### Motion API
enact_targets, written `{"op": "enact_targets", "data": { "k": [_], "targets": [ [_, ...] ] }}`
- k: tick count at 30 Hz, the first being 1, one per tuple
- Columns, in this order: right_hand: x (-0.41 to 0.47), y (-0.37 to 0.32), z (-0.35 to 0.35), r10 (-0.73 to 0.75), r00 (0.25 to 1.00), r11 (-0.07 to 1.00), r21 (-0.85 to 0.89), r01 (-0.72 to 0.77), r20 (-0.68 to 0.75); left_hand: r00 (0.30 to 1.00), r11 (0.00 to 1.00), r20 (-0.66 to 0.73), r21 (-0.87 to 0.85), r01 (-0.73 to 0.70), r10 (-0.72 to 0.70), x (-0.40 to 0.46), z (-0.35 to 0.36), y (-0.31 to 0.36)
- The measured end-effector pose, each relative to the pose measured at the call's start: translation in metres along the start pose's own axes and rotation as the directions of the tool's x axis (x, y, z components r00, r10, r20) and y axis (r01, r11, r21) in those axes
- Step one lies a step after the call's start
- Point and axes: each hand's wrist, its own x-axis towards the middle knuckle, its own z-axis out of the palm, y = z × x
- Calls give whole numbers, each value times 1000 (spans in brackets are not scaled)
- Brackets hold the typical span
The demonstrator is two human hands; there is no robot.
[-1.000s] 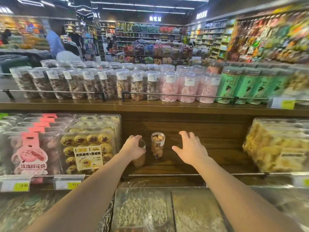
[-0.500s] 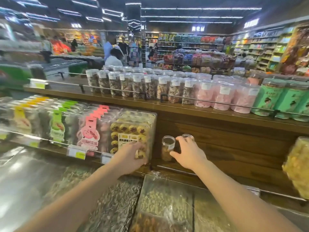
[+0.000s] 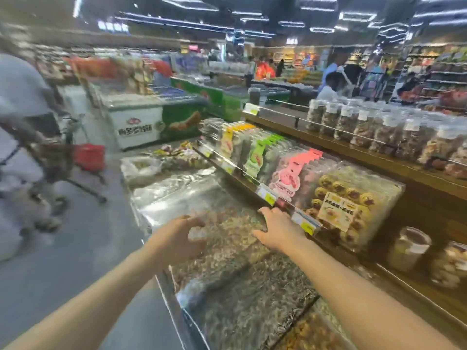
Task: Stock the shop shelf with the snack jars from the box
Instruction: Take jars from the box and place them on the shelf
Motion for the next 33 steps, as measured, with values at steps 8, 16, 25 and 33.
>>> {"op": "enact_targets", "data": {
  "k": [8,16,25,33],
  "targets": [
    [-6,-174,23,-192,981,980,-41,194,39,964,967,-87,-35,251,-253,-123,-52,-146],
    [-42,-379,82,-400,905,905,-90,415,147,882,890,-120,-66,451,-456,-281,-95,-299],
    [-109,-623,159,-699,659,664,-91,743,280,607,628,-172,-109,771,-775,-494,-115,-416],
    [-216,-796,236,-873,249,269,-10,963,419,192,230,-154,-296,927,-969,-662,-92,-436]
  ]
}}
